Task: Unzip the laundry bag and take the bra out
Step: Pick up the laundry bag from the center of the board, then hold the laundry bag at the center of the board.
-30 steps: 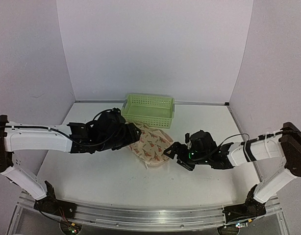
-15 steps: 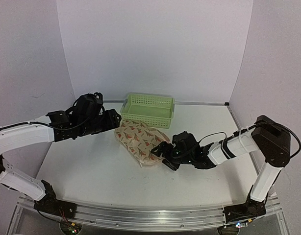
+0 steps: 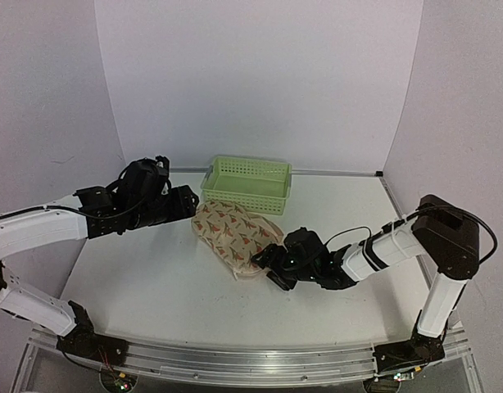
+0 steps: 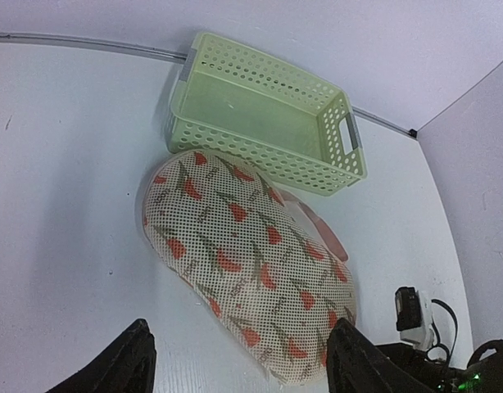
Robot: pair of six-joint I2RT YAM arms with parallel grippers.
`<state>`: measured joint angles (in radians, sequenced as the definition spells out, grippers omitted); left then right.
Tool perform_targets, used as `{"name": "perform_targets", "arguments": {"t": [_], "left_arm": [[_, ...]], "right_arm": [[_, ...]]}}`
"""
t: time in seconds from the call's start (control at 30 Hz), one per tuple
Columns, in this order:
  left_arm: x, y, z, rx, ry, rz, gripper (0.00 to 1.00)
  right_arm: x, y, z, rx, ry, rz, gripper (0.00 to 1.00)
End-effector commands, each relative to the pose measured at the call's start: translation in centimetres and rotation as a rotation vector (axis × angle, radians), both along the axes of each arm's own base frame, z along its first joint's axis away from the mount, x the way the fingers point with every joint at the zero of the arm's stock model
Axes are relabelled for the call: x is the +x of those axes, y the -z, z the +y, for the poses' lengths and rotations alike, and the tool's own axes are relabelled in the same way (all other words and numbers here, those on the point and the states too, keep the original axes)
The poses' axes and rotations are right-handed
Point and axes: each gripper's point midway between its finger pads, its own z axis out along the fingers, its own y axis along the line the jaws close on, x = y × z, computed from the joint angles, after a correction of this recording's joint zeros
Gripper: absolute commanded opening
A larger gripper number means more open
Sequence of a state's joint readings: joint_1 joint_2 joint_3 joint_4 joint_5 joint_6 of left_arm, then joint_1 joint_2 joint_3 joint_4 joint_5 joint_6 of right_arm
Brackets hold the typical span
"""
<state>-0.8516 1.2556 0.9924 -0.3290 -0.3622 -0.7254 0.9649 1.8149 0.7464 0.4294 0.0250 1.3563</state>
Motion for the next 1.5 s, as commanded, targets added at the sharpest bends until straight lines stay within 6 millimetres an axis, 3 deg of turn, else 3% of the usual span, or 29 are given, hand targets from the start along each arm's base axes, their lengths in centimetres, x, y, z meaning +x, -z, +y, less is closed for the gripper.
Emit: {"name": "perform_targets", "arguments": {"t": [0.0,0.2,0.3,0.47,0.5,0.73,1.1,1.23,1.47], "left_arm": [[0.1,-1.0,0.3,0.003,0.004,-0.030,0.72],[0.1,-0.7,0.2,0.000,0.009,-0.021,0.73],[0.0,-0.5,-0.1,-0.003,0.022,-0.010,0.73],[0.0,-0.2,-0.8,0.004,0.054,0.000,0.72],[0.0,-0.3,-0.9,0.006,0.058,-0.001,0.72],[0.0,1.0,-2.7,0.022,0.134,0.034,0.72],[-0.9,3.9,-8.4,0.015,0.290,0.097,0.68],[-1.3,6.6,-10.0,0.029,0.327,0.148,0.65],[-1.6,10.9,-9.9,0.095,0.334,0.212,0.56]], "right_arm": [[1.6,-1.6,0.7,0.048,0.051,-0.060,0.68],[2.2,-2.1,1.0,0.065,0.072,-0.077,0.51],[2.4,-2.3,1.4,0.079,0.070,-0.084,0.36],[2.1,-2.6,1.3,0.090,0.053,-0.089,0.02],[1.8,-2.4,1.2,0.087,0.046,-0.086,0.00],[-1.5,-2.1,0.0,0.088,-0.080,-0.058,0.00],[-6.4,-2.8,-2.2,-0.034,-0.337,-0.048,0.00],[-6.9,-1.8,-2.8,-0.079,-0.357,-0.029,0.00],[-6.5,-0.8,-3.1,-0.163,-0.368,-0.020,0.00]]}}
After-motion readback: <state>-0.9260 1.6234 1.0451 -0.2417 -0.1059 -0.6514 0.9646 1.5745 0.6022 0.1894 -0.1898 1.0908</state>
